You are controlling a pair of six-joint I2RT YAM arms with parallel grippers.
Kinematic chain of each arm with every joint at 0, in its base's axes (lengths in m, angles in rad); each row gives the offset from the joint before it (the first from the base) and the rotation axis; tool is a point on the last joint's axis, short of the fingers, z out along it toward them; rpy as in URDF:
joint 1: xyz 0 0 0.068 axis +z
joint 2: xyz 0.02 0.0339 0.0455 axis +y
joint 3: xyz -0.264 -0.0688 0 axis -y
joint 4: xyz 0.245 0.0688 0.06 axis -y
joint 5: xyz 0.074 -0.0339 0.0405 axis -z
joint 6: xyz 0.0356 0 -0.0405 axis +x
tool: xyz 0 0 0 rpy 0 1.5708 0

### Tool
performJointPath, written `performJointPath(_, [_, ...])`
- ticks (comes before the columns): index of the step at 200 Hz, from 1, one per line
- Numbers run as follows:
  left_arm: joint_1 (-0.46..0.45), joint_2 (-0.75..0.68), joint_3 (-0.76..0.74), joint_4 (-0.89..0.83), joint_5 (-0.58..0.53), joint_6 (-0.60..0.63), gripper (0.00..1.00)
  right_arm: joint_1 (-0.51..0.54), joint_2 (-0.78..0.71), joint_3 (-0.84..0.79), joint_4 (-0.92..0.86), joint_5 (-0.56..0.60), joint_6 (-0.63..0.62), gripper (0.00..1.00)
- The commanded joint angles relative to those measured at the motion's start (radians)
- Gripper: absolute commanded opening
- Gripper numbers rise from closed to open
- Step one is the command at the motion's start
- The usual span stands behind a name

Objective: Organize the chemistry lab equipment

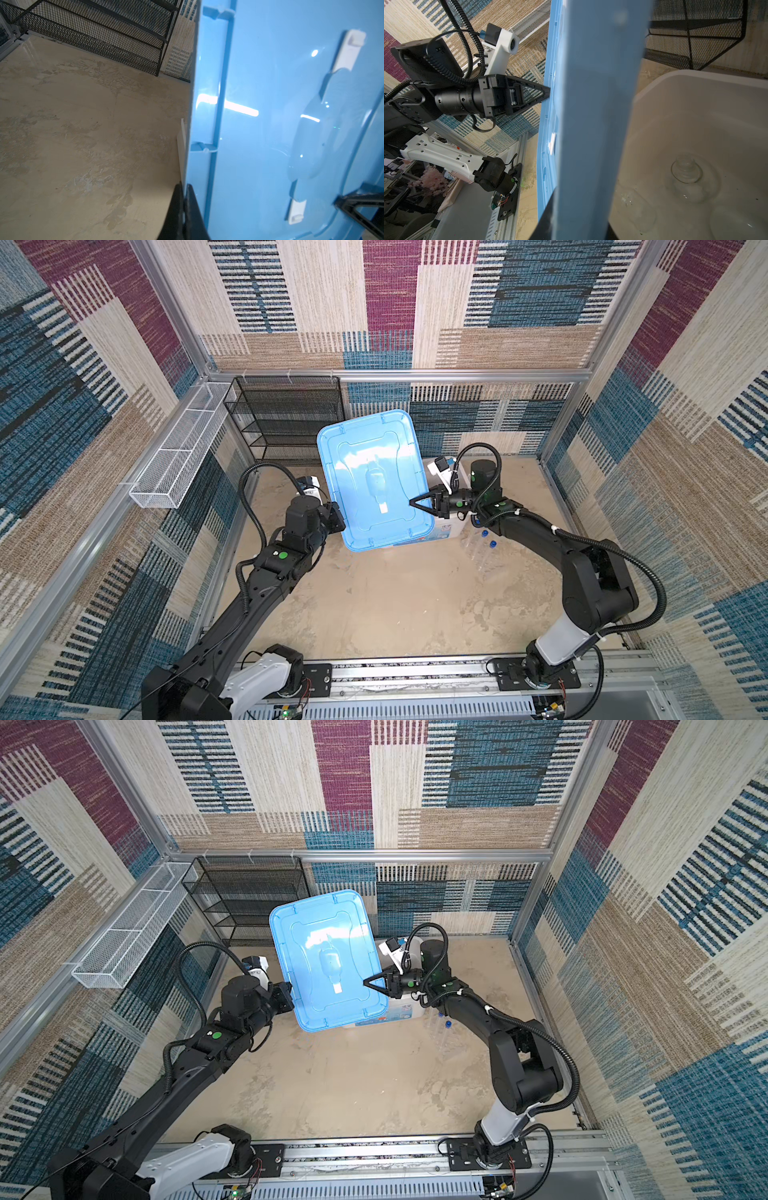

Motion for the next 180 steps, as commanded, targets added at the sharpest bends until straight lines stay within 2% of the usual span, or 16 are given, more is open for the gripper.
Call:
performJointPath(1, [-0.001,0.009,0.001,0.092,-0.001,-0.012,0.00,0.001,-0.001,0.017,-0.006,0.025,-0.001,0.16])
performJointPath(16, [-0.001,0.014,0.001,0.100,0.002,-0.015,0.03,0.001,-0.007,0.020,-0.009,0.044,-0.001,0.12])
performJointPath(41, [-0.001,0.018,0.009,0.095,0.004,-0.014,0.16,0.001,-0.022,0.026,-0.007,0.069,-0.004,0.09])
performJointPath(79, [-0.001,-0.017,0.017,0.050,-0.020,-0.003,0.53,0.002,-0.057,0.060,-0.027,0.141,-0.019,0.05])
performJointPath(94, [-0.001,-0.044,0.010,0.036,-0.036,0.009,0.64,0.002,-0.076,0.079,-0.055,0.194,-0.043,0.05])
performJointPath(146, [-0.001,-0.119,0.001,0.003,-0.018,0.042,0.83,0.001,-0.145,0.127,-0.116,0.486,-0.116,0.04])
performJointPath(158, [-0.001,-0.117,0.013,-0.010,0.011,0.050,0.85,0.006,-0.162,0.136,-0.136,0.585,-0.138,0.03])
performJointPath(180, [-0.001,-0.098,0.058,-0.058,0.059,0.064,0.88,0.035,-0.190,0.143,-0.165,0.856,-0.220,0.03])
